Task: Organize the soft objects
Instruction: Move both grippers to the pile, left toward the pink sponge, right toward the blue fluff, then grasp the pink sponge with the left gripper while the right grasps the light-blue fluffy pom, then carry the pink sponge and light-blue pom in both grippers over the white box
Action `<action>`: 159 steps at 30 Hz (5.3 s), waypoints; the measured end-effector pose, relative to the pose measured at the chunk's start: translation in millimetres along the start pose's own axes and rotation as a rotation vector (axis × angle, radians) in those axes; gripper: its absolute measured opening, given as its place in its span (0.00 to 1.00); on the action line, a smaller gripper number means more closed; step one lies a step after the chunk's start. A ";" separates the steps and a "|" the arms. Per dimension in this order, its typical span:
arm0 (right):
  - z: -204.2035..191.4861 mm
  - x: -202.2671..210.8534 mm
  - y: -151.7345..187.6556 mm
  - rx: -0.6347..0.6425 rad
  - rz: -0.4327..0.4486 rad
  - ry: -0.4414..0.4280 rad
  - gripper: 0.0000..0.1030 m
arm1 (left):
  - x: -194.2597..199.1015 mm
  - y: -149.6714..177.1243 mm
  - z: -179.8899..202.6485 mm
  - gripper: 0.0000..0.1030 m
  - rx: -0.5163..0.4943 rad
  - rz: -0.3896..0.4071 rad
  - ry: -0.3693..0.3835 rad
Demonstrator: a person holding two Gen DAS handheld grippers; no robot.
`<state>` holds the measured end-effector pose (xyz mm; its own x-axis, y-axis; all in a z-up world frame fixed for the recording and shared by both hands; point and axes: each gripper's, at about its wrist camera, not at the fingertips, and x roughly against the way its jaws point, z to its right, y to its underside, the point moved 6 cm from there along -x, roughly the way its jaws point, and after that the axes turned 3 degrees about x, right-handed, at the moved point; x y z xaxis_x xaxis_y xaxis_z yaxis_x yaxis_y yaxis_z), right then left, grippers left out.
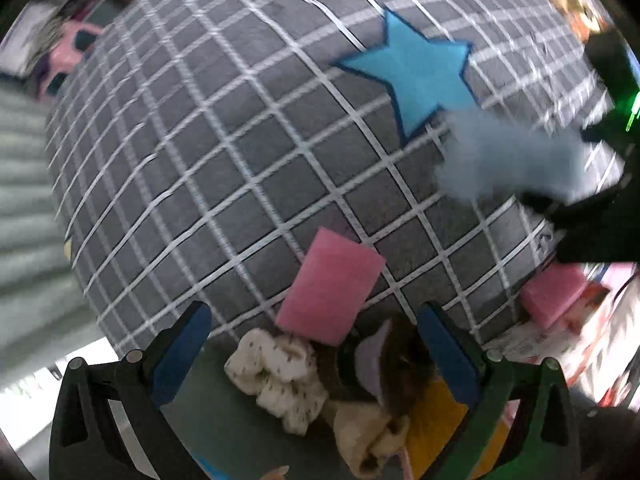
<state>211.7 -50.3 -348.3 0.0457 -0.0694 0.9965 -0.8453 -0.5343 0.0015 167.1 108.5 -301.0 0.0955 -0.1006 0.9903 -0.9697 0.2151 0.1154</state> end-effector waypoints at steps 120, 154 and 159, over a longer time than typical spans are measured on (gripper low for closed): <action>-224.6 198.9 111.0 0.120 0.188 -0.363 0.39 | 105.8 326.5 -85.1 0.56 0.856 0.376 0.052; -350.1 175.6 98.1 0.403 0.110 -0.323 0.39 | 89.6 351.6 -103.7 0.56 0.941 0.337 0.015; -355.8 173.4 91.6 0.424 0.119 -0.302 0.39 | 86.5 349.0 -107.4 0.56 0.950 0.328 0.020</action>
<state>-47.2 188.4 -145.7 0.1665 -0.3559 0.9196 -0.5673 -0.7973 -0.2059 -139.0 279.2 -166.8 -0.2134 -0.1574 0.9642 -0.7254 -0.6355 -0.2643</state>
